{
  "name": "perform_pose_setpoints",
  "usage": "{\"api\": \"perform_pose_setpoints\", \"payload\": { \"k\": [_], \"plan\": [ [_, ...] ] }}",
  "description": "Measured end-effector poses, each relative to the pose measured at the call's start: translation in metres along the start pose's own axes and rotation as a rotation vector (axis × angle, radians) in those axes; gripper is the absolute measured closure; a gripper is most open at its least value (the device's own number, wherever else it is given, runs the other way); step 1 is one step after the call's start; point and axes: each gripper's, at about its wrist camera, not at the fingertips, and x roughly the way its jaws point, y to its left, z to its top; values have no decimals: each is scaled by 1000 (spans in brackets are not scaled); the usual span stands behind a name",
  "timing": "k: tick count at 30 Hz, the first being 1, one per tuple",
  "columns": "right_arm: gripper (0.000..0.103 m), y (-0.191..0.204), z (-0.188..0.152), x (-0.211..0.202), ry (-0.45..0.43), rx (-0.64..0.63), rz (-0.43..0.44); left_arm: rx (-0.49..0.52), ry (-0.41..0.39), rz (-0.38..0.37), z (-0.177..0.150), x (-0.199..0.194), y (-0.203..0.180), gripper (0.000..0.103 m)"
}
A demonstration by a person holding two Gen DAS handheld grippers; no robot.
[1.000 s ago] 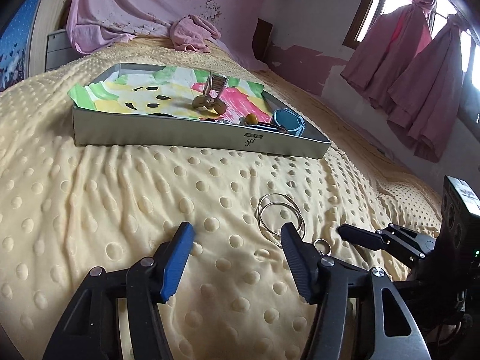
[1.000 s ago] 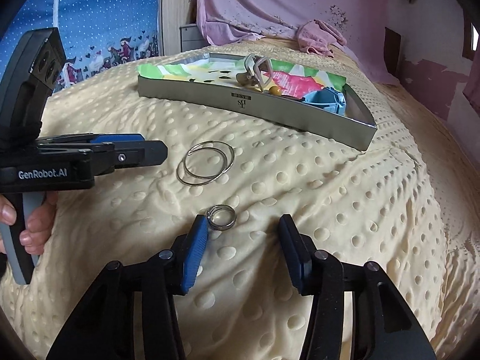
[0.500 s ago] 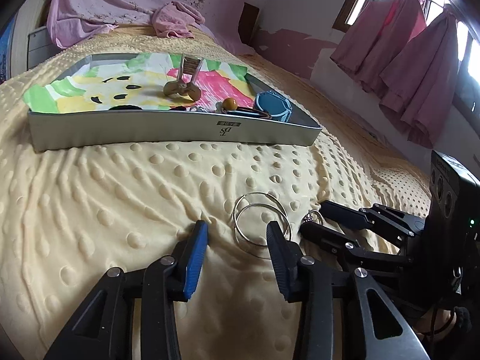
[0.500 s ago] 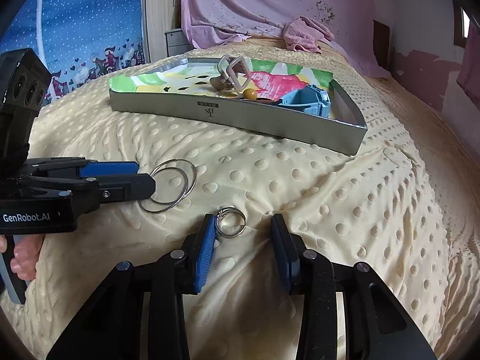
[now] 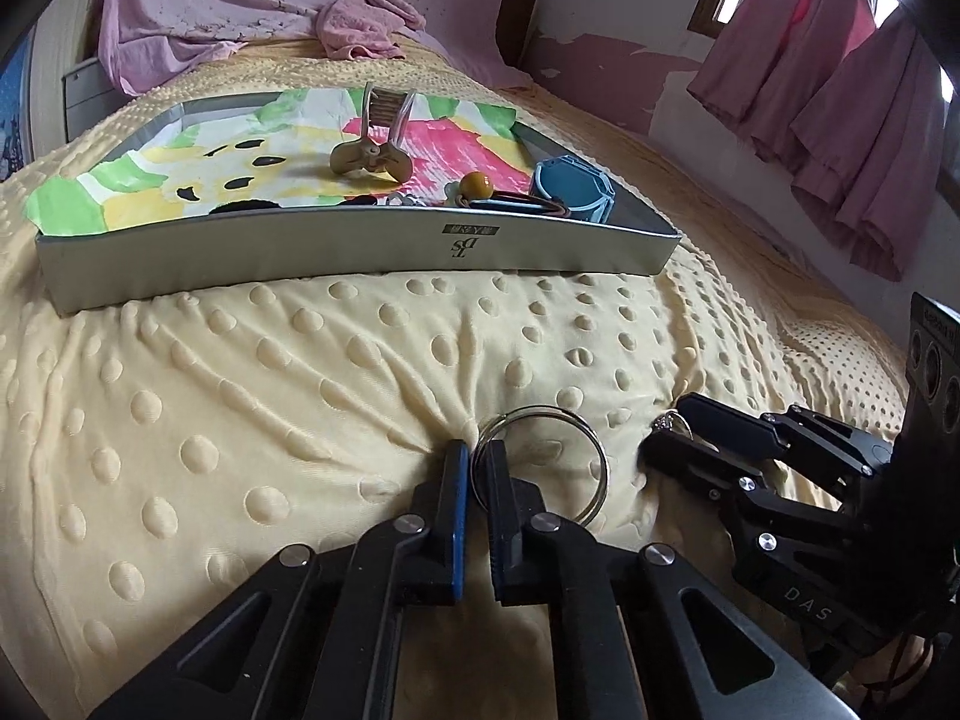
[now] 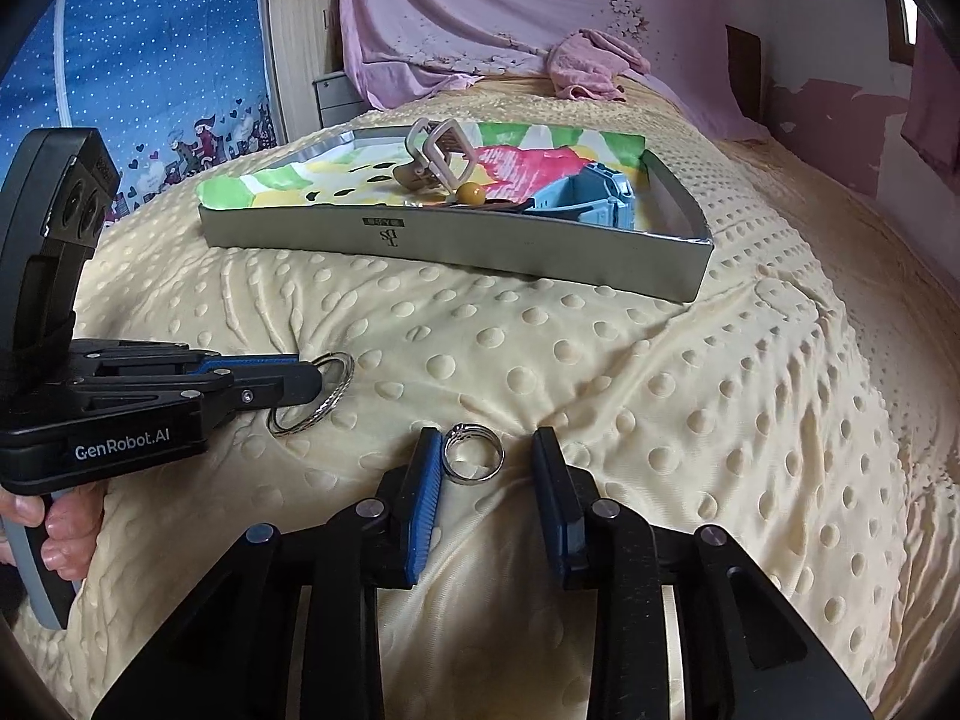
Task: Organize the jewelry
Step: 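Grasp the large silver hoop rings with the left tool while the right tool grasps the small ring, then carry the hoop rings and small ring over the tray with both tools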
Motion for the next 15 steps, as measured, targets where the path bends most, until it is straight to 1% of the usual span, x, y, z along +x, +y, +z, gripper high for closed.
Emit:
{"api": "perform_pose_setpoints", "payload": {
  "k": [5,7,9,13,15],
  "plan": [
    [76,0,-1,3,4,6,1,25,-15,42,-3,-1,-5,98],
    [76,0,0,4,3,8,-2,22,-19,44,-5,-2,-5,98],
    [76,0,0,5,1,9,-1,14,-22,36,-5,-2,-3,98],
    [85,-3,0,3,-10,23,16,-20,-31,1,-8,-7,3,98],
    [85,-4,-1,2,-15,31,35,-45,-38,-18,-13,-10,7,98]
  ]
}}
